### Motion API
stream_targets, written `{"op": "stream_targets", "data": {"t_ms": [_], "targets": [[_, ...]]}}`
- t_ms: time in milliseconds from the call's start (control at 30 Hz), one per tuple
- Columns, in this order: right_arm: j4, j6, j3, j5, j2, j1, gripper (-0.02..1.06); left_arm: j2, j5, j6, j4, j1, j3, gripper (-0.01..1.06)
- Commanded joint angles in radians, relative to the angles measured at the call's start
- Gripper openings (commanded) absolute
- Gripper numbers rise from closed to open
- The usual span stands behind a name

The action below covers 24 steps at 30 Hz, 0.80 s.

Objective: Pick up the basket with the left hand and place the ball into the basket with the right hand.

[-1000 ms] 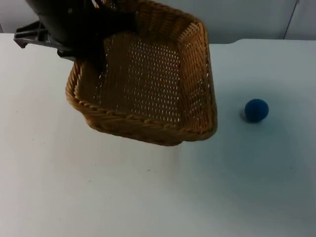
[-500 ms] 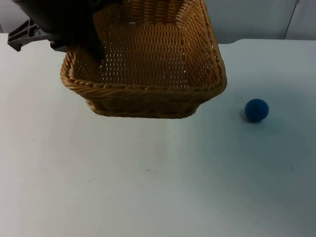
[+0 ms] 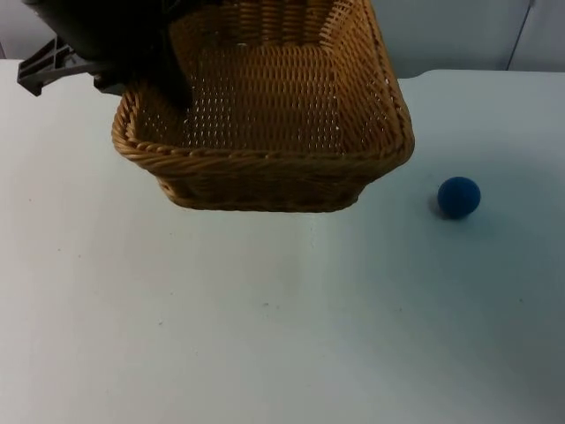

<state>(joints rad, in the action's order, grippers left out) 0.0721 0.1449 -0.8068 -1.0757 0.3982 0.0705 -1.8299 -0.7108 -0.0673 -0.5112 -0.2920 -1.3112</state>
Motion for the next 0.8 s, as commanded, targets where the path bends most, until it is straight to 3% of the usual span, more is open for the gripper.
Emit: {"op": "stream_targets", "data": {"t_ms": [0, 167, 400, 533, 667, 700, 767], "targets": [[-0.002, -0.018, -0.036, 0.024, 0.064, -0.002, 1.03, 0.022, 0.024, -0.002, -0.025, 0.0, -0.002, 0.0], [-0.011, -0.038, -0.13, 0.097, 0.234, -0.002, 1.03, 0.022, 0.039, 0.0, -0.025, 0.0, -0.002, 0.0], [-0.096, -0.126, -0.308, 0.195, 0.522, -0.029, 1.03, 0.022, 0.05, -0.005, -0.025, 0.0, -0.002, 0.0], [-0.003, -0.09, -0.376, 0.213, 0.634, -0.123, 1.03, 0.02, 0.061, -0.016, -0.025, 0.0, -0.002, 0.0], [0.294, 0.152, -0.431, 0.237, 0.79, -0.332, 1.03, 0.016, 0.061, -0.018, -0.025, 0.0, -0.002, 0.0], [0.294, 0.152, -0.431, 0.237, 0.79, -0.332, 1.03, 0.016, 0.061, -0.018, -0.025, 0.0, -0.002, 0.0], [0.383, 0.226, -0.433, 0.274, 0.875, -0.396, 1.03, 0.014, 0.061, -0.02, -0.025, 0.0, -0.002, 0.0]]}}
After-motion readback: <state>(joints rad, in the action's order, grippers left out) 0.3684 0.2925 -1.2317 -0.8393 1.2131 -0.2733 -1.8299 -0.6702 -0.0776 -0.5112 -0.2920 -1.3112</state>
